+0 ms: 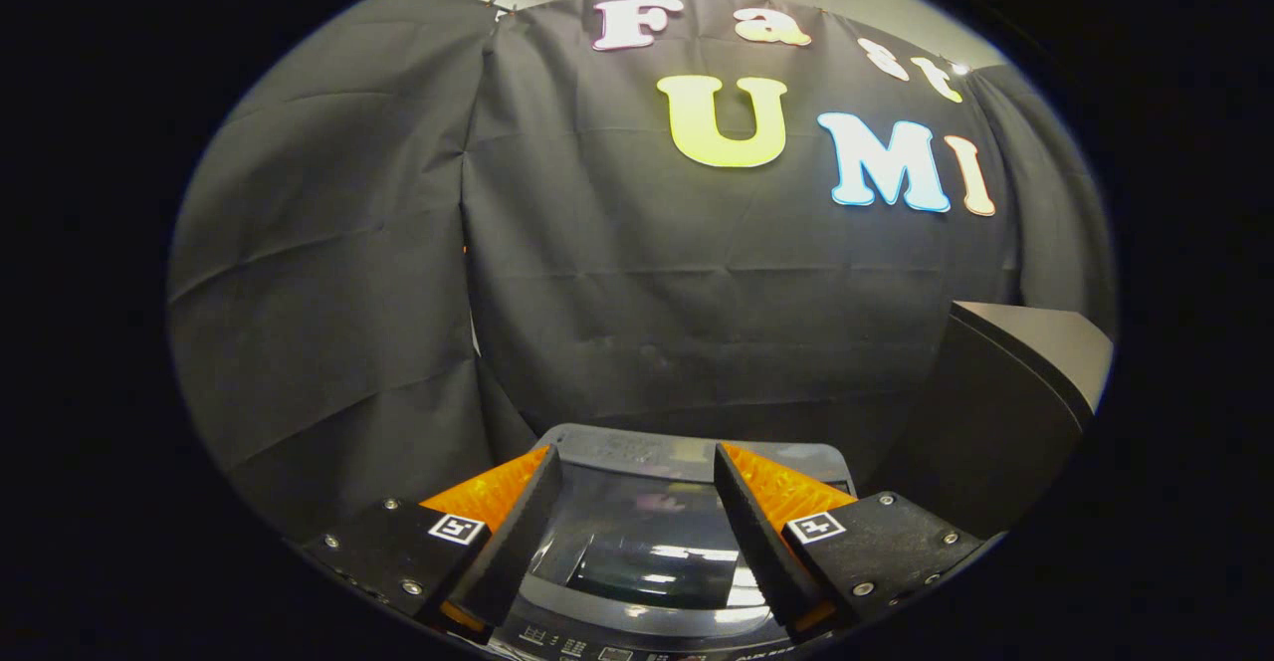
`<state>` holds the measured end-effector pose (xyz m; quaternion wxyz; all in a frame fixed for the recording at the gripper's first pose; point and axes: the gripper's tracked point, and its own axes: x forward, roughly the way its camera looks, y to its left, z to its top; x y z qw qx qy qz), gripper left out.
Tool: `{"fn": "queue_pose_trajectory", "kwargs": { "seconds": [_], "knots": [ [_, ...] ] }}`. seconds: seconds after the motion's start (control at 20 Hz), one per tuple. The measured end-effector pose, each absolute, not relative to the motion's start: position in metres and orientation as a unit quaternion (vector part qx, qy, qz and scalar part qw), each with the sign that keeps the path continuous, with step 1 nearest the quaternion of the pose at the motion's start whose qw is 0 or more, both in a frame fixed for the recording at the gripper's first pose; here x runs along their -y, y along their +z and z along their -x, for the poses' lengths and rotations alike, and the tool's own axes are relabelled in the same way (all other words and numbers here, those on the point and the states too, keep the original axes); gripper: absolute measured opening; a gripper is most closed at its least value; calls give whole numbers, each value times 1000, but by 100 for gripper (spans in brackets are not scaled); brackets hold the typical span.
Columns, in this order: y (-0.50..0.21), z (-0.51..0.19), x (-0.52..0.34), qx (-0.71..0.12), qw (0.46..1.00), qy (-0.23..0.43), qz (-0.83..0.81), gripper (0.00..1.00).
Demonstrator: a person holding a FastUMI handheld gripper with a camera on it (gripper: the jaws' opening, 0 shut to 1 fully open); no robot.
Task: Put the clothes into the washing machine and then close the washing machine lid.
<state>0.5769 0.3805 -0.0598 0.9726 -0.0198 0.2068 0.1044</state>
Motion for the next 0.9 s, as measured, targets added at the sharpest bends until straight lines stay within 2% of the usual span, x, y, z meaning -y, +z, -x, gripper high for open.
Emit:
{"fn": "queue_pose_trajectory", "kwargs": {
  "seconds": [0.3, 0.55, 0.9],
  "knots": [
    [-64, -576, -385, -218, 967, 130, 24, 95],
    [-35, -541, -391, -182, 971, 155, 20, 95],
    [23, -515, -357, -114, 982, 150, 29, 94]
  ]
}}
